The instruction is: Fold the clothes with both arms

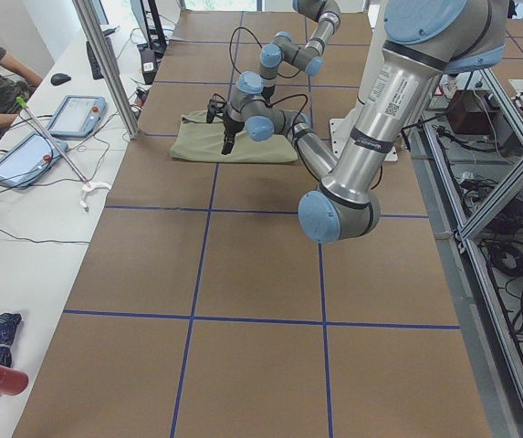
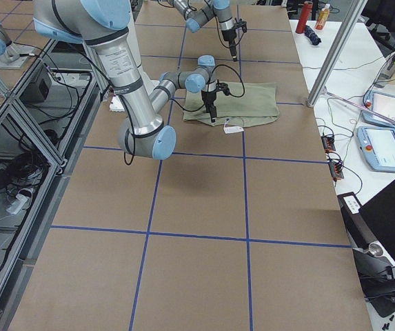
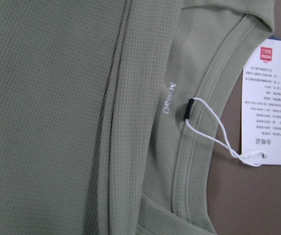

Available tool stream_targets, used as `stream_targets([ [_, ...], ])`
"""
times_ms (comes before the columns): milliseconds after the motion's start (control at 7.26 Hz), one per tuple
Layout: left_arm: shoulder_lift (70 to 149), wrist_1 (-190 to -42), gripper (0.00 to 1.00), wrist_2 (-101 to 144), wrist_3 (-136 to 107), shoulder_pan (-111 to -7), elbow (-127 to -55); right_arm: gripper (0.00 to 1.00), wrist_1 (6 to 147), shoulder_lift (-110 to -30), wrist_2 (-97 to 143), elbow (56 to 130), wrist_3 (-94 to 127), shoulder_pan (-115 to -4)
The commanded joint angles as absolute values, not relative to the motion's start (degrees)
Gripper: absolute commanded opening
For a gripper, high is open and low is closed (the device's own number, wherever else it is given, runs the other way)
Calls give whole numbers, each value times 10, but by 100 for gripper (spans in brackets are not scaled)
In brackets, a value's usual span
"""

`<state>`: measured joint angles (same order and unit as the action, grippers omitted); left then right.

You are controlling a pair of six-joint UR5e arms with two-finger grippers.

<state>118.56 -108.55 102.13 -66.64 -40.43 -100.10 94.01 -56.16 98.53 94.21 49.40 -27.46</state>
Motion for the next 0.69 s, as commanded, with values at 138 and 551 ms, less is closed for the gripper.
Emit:
stream_targets([
  [138, 1186, -1085, 100, 1021, -667, -404, -1001, 100, 873, -562, 990, 896, 480, -301],
  [551, 1187, -1085, 100, 1020, -668, -403, -999, 100, 872, -570, 1002, 895, 453, -324],
])
